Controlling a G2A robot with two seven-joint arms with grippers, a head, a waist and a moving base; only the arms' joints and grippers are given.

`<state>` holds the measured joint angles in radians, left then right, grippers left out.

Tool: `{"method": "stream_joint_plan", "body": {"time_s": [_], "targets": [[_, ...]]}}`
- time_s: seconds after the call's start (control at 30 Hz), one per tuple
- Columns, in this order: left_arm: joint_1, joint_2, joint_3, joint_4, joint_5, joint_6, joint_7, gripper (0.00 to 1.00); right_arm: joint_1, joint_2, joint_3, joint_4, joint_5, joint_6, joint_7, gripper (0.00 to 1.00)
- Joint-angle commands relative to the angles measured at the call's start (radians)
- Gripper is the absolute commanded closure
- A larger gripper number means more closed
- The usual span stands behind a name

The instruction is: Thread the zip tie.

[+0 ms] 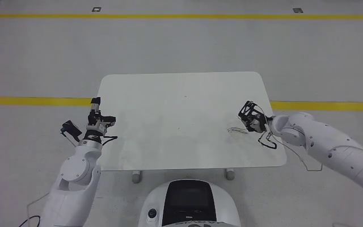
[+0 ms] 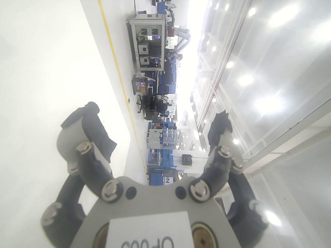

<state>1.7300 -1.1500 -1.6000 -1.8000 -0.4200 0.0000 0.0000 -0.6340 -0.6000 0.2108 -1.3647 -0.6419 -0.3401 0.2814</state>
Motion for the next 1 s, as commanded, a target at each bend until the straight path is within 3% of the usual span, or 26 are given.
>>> {"method": "stream_joint_plan", "body": {"time_s": [0.0, 0.13, 0.37, 0.9, 0.97], "targets": [[0.000, 0.000, 0.000, 0.000, 0.000, 0.000, 0.000, 0.00, -0.013, 0.010, 0.017, -0.002, 0.026, 0.000, -0.030, 1.00], [0.000, 0.000, 0.000, 0.000, 0.000, 0.000, 0.000, 0.00, -0.047, 0.039, 0.045, -0.051, 0.072, 0.000, -0.084, 1.00], [0.000, 0.000, 0.000, 0.000, 0.000, 0.000, 0.000, 0.00, -0.103, 0.092, 0.053, -0.119, 0.057, 0.000, -0.201, 1.00], [0.000, 0.000, 0.000, 0.000, 0.000, 0.000, 0.000, 0.00, -0.103, 0.092, 0.053, -0.119, 0.057, 0.000, -0.201, 1.00], [0.000, 0.000, 0.000, 0.000, 0.000, 0.000, 0.000, 0.00, -0.105, 0.088, 0.061, -0.133, 0.009, 0.036, -0.194, 1.00]]}}
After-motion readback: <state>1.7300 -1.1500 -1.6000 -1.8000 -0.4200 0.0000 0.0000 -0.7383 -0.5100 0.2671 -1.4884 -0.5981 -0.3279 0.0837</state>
